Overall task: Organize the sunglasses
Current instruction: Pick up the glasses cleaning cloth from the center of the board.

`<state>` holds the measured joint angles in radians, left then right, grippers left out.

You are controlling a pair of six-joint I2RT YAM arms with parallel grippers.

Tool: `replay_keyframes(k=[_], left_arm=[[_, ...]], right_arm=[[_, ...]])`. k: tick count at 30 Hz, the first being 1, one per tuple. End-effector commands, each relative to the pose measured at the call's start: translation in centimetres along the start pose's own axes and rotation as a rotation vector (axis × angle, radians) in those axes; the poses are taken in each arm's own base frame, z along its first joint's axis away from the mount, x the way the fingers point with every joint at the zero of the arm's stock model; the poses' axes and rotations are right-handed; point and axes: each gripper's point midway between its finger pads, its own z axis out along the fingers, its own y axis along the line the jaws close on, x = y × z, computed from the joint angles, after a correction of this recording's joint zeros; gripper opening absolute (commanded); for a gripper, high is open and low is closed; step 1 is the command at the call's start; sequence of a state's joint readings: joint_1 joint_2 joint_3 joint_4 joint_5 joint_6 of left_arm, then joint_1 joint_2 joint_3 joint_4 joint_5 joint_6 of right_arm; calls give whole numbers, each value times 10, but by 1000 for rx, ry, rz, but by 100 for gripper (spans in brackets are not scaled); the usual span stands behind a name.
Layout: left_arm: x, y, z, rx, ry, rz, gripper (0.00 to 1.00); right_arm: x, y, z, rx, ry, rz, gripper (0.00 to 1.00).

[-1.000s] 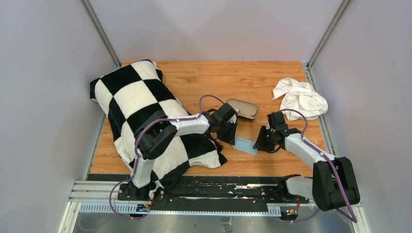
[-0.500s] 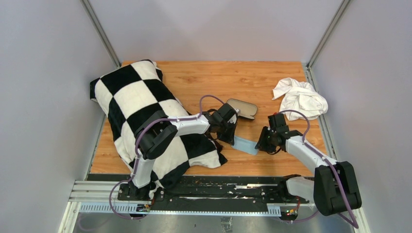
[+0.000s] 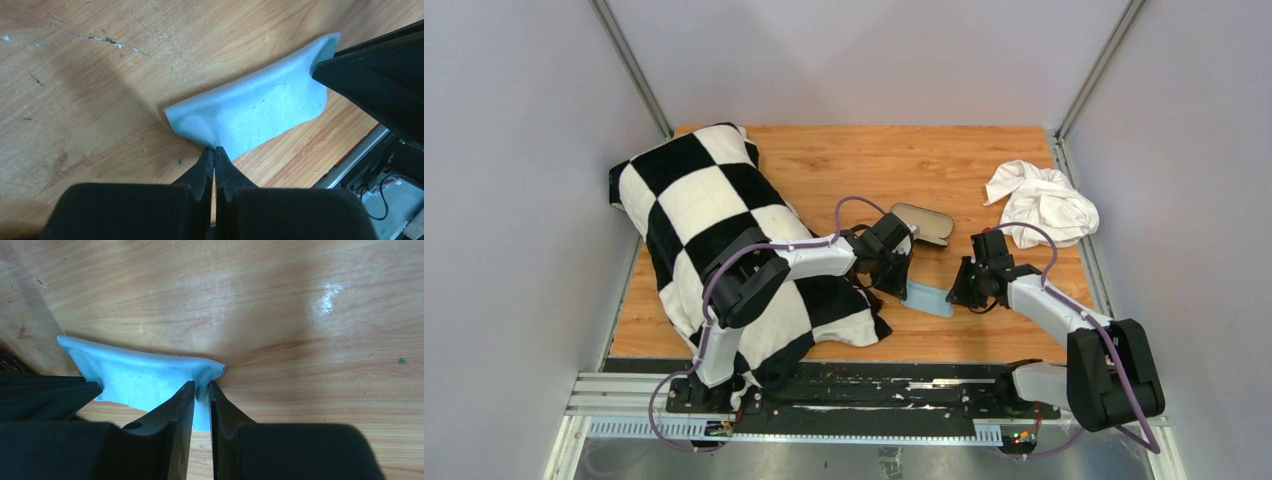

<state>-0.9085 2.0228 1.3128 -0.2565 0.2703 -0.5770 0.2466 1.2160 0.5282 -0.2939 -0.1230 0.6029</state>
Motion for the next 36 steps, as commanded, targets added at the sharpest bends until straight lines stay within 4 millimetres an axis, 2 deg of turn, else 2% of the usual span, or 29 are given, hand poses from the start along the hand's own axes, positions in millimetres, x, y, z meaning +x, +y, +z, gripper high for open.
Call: replay_keyframes(k=[1, 4, 7, 13, 20, 23, 29, 33, 36], left_arm=[[16, 8, 9, -24, 54, 1, 0], [15, 6, 8, -20, 53, -2, 0], [12, 0, 6, 1, 46, 2, 0], [-15, -18, -15, 18, -14, 49, 0], [-59, -30, -38, 21, -83, 107, 0], [-82, -26, -49, 15, -108, 115, 0], [-133, -3, -63, -10, -157, 108, 0], [-166, 8, -67, -13, -185, 121, 0], [-177, 23, -59, -16, -183, 107, 0]], right_arm=[[31, -25, 7, 106, 102, -4, 21], [29, -22, 7, 96, 101, -5, 13], [25, -17, 3, 79, 93, -11, 0], [5, -1, -13, 38, 41, -31, 0], [-45, 29, -30, -2, -49, -85, 0], [-71, 46, -34, -24, -86, -102, 0], [-113, 70, -28, -30, -122, -133, 0], [-132, 83, -17, -35, -124, -142, 0], [-139, 87, -6, -32, -110, -153, 0]])
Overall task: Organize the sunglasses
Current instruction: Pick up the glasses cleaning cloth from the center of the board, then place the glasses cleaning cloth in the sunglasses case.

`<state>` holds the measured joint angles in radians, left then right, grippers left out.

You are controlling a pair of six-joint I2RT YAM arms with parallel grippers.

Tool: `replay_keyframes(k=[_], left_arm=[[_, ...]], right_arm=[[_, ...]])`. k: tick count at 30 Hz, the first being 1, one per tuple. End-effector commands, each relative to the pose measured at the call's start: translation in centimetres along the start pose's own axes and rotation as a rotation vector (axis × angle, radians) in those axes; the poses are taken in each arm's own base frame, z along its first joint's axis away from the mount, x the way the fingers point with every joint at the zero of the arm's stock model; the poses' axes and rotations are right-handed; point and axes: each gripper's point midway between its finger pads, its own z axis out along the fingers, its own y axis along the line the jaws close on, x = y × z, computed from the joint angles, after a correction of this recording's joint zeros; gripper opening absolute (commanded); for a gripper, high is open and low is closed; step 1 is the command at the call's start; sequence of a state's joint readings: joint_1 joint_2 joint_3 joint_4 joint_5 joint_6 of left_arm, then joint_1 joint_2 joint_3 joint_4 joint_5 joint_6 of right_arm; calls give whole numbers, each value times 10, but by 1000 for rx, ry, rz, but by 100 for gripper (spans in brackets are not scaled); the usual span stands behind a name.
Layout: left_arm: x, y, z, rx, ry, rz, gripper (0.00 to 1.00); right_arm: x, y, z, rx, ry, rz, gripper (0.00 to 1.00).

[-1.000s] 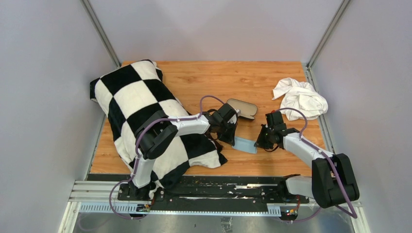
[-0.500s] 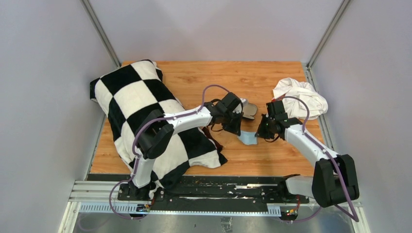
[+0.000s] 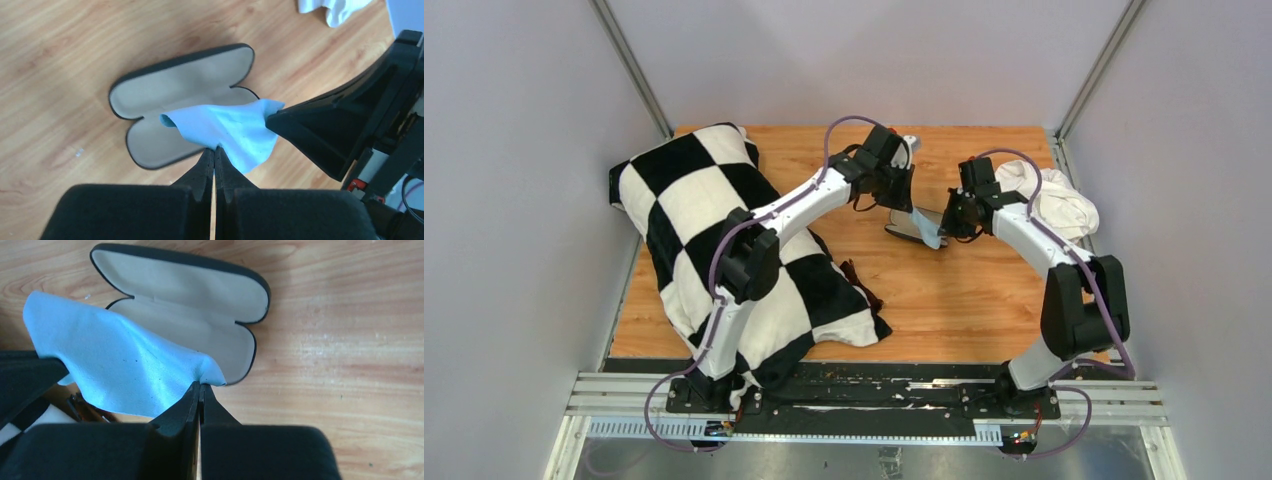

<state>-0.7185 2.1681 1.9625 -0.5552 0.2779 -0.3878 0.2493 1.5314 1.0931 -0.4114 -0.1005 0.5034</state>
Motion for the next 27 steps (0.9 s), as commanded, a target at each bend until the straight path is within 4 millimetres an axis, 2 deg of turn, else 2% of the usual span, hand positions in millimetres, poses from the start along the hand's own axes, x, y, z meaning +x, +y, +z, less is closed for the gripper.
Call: replay_keyframes(k=[1, 5, 9, 16, 23, 27], left_arm=[[12, 26, 16, -13, 84, -3, 0], [16, 44, 31, -19, 104, -21, 0], [29, 53, 41, -21, 142, -13, 0], [60, 65, 43, -41, 203, -23, 0], [81, 69, 43, -40, 211, -44, 0], [85, 70, 43, -39, 211, -54, 0]], right_arm=[[-6, 5, 14, 15, 20, -44, 0], [-8, 3, 27, 29, 33, -40, 0], [-3, 1, 38, 36, 59, -31, 0], [12, -6, 49, 51, 94, -26, 0], [15, -9, 53, 74, 80, -97, 0], [17, -11, 57, 80, 87, -109, 0]])
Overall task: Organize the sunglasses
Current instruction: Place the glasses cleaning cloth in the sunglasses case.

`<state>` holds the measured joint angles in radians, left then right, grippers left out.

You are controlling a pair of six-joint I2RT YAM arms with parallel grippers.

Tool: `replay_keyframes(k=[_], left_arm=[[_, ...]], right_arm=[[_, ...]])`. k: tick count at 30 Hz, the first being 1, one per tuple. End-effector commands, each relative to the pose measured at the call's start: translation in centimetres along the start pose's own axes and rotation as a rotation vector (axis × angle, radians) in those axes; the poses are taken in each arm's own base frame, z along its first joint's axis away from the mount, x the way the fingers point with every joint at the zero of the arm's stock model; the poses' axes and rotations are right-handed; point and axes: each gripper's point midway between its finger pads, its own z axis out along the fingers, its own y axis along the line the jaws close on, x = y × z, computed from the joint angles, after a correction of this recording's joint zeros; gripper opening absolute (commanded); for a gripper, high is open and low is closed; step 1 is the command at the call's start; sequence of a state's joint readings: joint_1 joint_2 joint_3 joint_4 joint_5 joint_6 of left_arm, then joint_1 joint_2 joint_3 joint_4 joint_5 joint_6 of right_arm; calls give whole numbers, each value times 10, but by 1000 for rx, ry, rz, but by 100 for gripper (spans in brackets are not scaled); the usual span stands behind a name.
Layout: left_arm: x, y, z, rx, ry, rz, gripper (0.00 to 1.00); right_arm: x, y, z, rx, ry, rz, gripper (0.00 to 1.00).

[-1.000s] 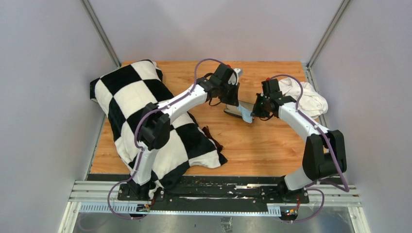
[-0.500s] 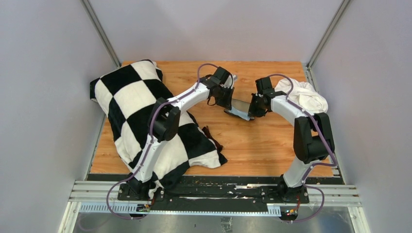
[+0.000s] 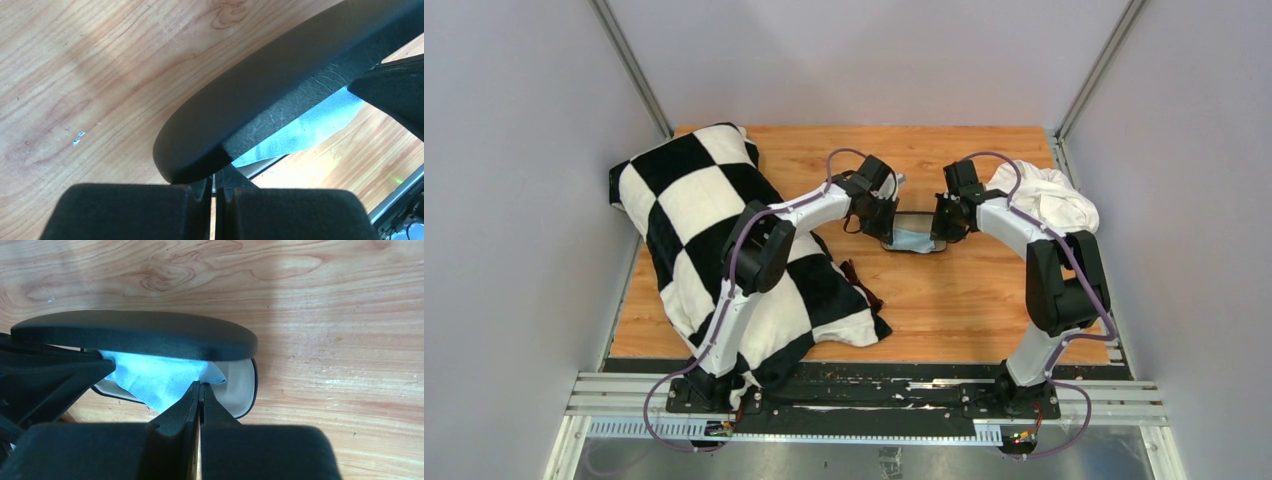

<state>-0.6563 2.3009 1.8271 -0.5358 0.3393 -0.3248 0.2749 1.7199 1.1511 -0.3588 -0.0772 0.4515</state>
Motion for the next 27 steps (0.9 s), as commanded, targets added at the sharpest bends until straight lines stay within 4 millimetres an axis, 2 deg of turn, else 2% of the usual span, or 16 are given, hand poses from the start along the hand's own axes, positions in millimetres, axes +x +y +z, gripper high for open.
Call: replay_keyframes(k=[1, 12, 20, 24, 27], left_arm=[[3, -4, -6, 10, -7, 5, 0], [1, -8, -6, 18, -17, -4, 0], [0, -11, -6, 24, -12, -5, 0], [-2, -11, -8, 18, -16, -1, 0], [-3, -12, -10, 18, -20, 0, 0]], right_arm=[[9, -7, 10, 39, 19, -43, 0], [2, -19, 15, 103, -15, -109, 0], [9, -28, 28, 169, -46, -148, 0], [12, -31, 27, 186, -48, -152, 0], [10, -29, 21, 183, -67, -148, 8]])
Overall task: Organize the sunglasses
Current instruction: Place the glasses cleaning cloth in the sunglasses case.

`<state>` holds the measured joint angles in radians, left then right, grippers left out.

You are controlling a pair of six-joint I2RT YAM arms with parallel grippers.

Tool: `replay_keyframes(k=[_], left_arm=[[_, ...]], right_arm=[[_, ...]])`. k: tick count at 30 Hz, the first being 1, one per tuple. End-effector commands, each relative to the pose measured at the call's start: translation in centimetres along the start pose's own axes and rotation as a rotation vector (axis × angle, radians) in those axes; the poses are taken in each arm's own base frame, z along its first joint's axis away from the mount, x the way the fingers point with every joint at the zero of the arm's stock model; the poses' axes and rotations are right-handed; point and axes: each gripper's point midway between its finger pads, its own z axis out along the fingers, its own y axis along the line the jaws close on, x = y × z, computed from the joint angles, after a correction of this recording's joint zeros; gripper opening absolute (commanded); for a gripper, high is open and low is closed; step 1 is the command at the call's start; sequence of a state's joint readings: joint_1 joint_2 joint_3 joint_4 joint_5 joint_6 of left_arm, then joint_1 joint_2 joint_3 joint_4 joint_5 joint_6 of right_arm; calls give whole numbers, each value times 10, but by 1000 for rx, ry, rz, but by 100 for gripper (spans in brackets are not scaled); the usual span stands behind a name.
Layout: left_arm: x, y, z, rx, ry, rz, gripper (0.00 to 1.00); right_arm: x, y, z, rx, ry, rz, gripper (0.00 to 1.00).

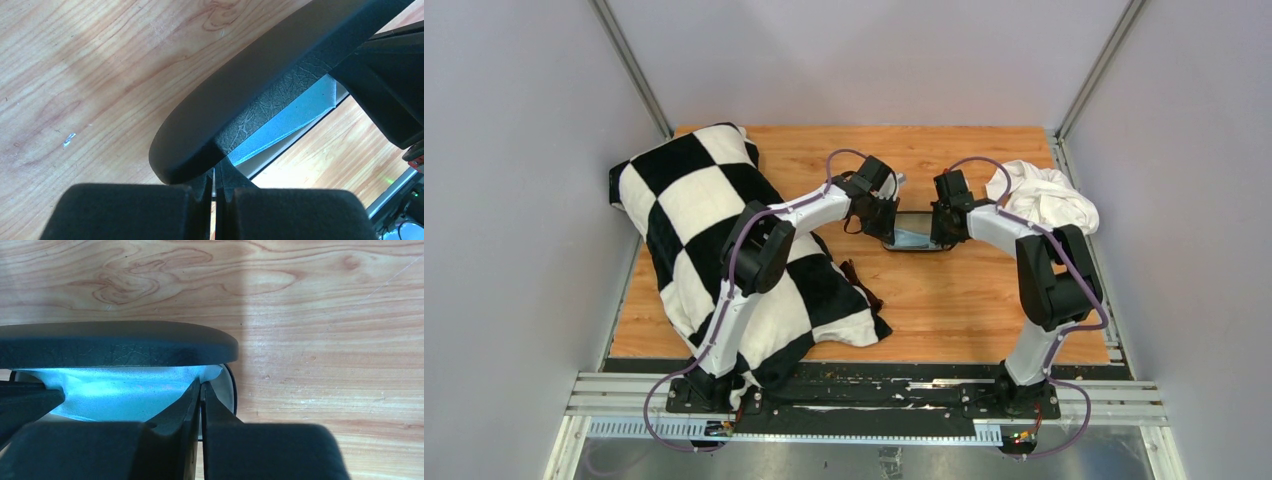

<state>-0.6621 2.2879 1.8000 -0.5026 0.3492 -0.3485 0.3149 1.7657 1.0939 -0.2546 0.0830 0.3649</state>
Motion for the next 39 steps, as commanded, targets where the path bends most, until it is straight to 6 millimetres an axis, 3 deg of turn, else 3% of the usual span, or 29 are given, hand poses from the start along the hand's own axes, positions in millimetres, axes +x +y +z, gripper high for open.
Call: replay_keyframes(k=[1, 6, 15, 20, 25, 37, 39], left_arm=[[-4, -8, -11, 2, -9, 14, 0], [-5, -8, -11, 1, -11, 16, 0], [-2, -9, -9, 1, 1, 18, 0], [-3, -12, -10, 2, -3, 26, 0], [-5, -14, -14, 0, -9, 33, 0], [-4, -17, -15, -1, -6, 38, 0], [-4, -17, -15, -2, -6, 39, 0]], right_arm=[[3, -8, -5, 49, -18, -27, 12], [-8, 0, -21, 11, -50, -15, 24], [-18, 9, -45, -55, -111, 3, 25], [-5, 23, -40, -109, -81, -16, 16], [9, 36, -35, -173, -46, 2, 14], [18, 42, -24, -189, -3, -20, 14], [21, 35, -20, -152, 11, -23, 14]])
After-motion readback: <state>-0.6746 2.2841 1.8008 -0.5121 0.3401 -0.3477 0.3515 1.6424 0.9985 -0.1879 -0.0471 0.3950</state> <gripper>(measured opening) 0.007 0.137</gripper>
